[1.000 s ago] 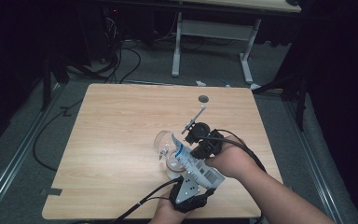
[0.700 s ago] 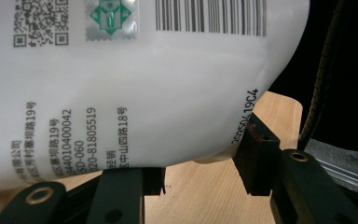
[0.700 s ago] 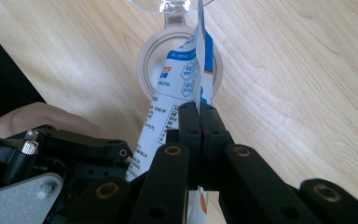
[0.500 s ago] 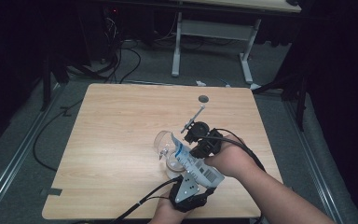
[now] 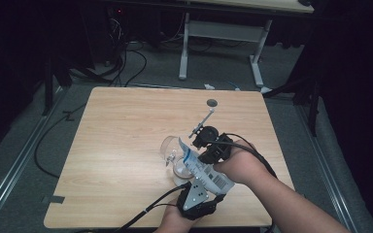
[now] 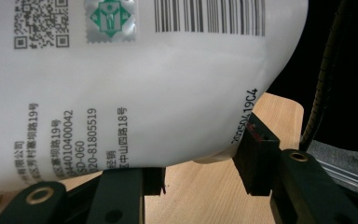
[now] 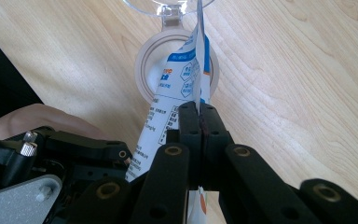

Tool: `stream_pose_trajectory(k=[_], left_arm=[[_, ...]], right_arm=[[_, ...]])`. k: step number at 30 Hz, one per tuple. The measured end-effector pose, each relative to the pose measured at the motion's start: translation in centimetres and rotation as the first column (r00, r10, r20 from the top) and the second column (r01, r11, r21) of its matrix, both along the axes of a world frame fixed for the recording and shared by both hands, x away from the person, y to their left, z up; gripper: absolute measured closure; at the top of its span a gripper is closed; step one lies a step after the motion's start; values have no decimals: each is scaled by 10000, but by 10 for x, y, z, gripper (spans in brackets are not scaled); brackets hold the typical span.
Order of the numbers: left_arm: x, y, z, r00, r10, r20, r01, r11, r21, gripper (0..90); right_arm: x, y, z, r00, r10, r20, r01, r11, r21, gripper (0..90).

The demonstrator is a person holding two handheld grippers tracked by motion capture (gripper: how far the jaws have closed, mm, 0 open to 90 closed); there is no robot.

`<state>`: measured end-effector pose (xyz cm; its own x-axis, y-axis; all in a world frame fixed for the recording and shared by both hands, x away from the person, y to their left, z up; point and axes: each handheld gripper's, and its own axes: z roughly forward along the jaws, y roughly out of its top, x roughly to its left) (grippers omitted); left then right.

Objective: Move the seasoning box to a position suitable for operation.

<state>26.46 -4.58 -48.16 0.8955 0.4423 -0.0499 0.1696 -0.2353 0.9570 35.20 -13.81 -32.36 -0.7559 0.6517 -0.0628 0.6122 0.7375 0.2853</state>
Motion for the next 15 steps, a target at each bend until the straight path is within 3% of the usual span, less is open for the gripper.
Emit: stream_pose_trajectory(k=[15], left_arm=[[0,0,1,10000,11,-3,-11,10000,-10,590]], right_arm=[[0,1,1,10000,43,31,-43,10000,3,900]])
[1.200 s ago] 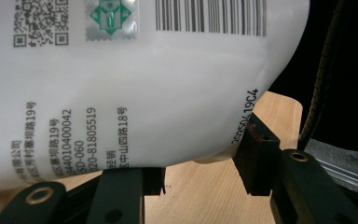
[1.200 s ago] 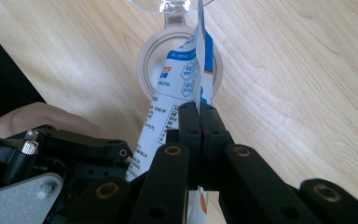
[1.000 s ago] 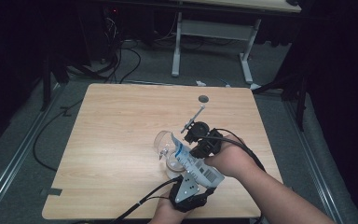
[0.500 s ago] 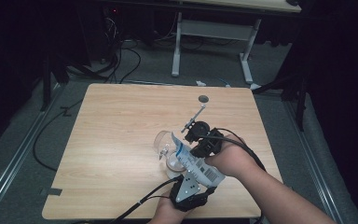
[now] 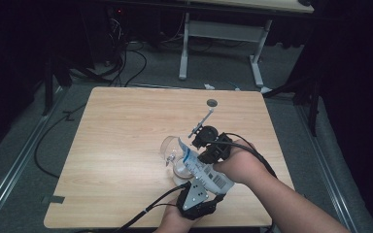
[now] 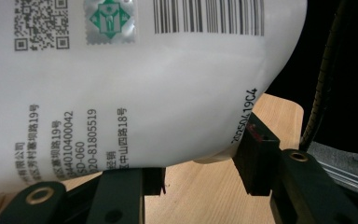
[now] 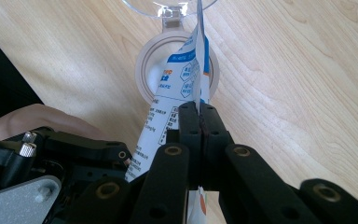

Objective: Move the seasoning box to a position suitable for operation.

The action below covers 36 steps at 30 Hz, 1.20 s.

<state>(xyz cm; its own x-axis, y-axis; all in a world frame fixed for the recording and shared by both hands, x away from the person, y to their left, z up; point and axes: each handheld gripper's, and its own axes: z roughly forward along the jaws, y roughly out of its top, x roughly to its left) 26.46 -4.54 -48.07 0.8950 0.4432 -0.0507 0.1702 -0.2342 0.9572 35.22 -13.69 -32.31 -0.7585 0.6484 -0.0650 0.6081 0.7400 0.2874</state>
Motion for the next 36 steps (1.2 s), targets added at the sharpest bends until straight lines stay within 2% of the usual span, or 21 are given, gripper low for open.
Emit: stream_pose_trajectory(k=[36], left_arm=[[1,0,2,10000,-5,-2,5,9999,-116,591]], right_arm=[[1,0,2,10000,-7,-2,7,10000,52,900]])
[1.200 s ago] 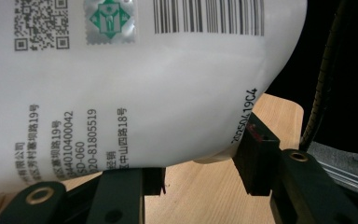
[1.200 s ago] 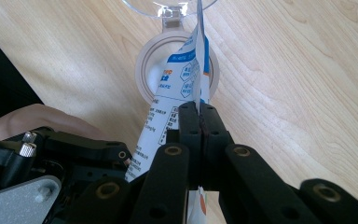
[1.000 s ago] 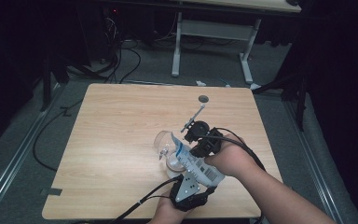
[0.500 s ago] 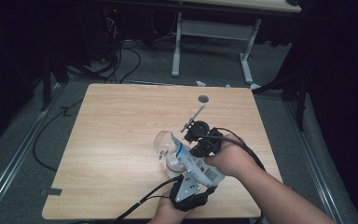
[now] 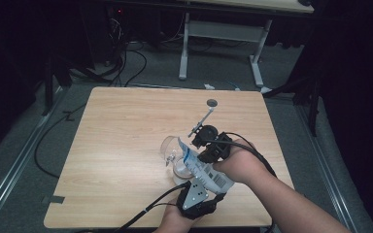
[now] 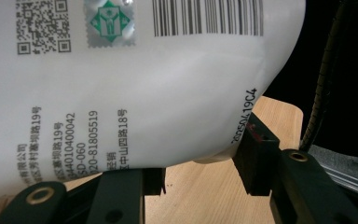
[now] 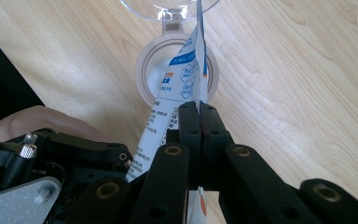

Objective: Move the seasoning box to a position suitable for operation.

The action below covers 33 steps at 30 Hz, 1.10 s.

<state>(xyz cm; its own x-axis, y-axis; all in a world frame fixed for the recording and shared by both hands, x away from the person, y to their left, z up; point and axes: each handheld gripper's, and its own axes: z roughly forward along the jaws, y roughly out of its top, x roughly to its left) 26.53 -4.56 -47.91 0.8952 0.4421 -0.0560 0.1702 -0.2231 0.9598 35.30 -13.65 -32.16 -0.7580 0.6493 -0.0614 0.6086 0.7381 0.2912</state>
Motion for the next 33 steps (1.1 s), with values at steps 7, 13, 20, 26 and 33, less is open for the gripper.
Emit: stream_pose_trajectory(k=[7,13,20,26,33], left_arm=[[0,0,0,10000,46,26,-46,10000,-16,592],[1,0,0,10000,61,15,-61,10000,-51,591],[1,1,0,10000,66,18,-66,10000,-51,591],[1,1,1,10000,65,3,-65,10000,-72,591],[1,1,1,10000,61,-12,-61,9999,-89,592]], right_arm=[[0,1,1,10000,52,41,-52,10000,-45,900],[1,1,1,10000,57,45,-57,10000,-30,900],[1,2,1,10000,47,33,-47,10000,-74,900],[1,2,1,10000,70,42,-69,10000,-70,900],[2,3,0,9999,102,64,-102,9999,-75,900]])
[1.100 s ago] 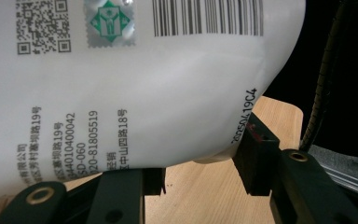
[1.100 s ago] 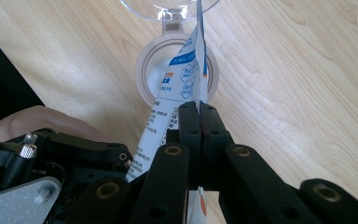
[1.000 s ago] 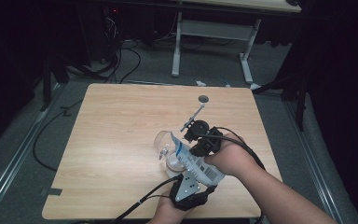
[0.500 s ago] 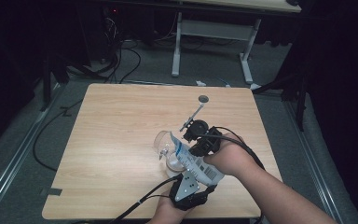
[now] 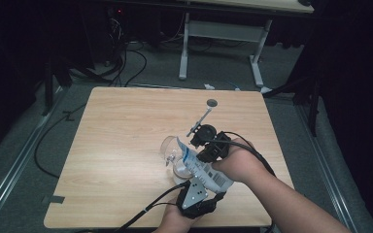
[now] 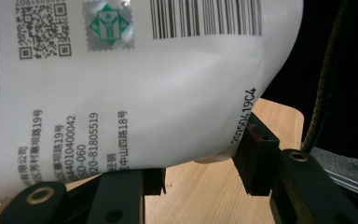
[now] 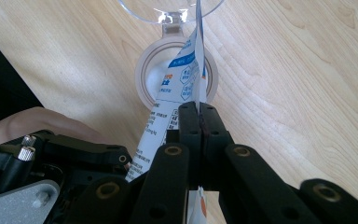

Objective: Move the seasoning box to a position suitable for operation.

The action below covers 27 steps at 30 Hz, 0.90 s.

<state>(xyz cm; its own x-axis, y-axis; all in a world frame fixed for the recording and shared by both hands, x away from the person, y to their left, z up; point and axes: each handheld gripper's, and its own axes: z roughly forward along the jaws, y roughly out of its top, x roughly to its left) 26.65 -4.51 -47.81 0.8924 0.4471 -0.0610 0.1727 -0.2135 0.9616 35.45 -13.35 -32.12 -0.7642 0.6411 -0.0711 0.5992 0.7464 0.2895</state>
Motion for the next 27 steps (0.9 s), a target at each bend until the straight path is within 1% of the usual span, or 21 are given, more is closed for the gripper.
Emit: stream_pose_trajectory(k=[10,13,14,27], left_arm=[[1,0,1,10000,-18,-21,18,10000,-47,592],[1,0,1,10000,-10,-13,10,10000,-60,592],[1,0,1,10000,-3,-6,3,10000,-64,592],[2,2,4,10000,43,66,-42,9999,-124,592]], right_arm=[[0,1,0,10000,41,17,-41,10000,-70,900],[0,2,0,10000,-41,15,41,10000,-56,900],[1,2,0,10000,46,51,-46,10000,-68,900],[1,5,3,9999,84,95,-82,9999,-144,900]])
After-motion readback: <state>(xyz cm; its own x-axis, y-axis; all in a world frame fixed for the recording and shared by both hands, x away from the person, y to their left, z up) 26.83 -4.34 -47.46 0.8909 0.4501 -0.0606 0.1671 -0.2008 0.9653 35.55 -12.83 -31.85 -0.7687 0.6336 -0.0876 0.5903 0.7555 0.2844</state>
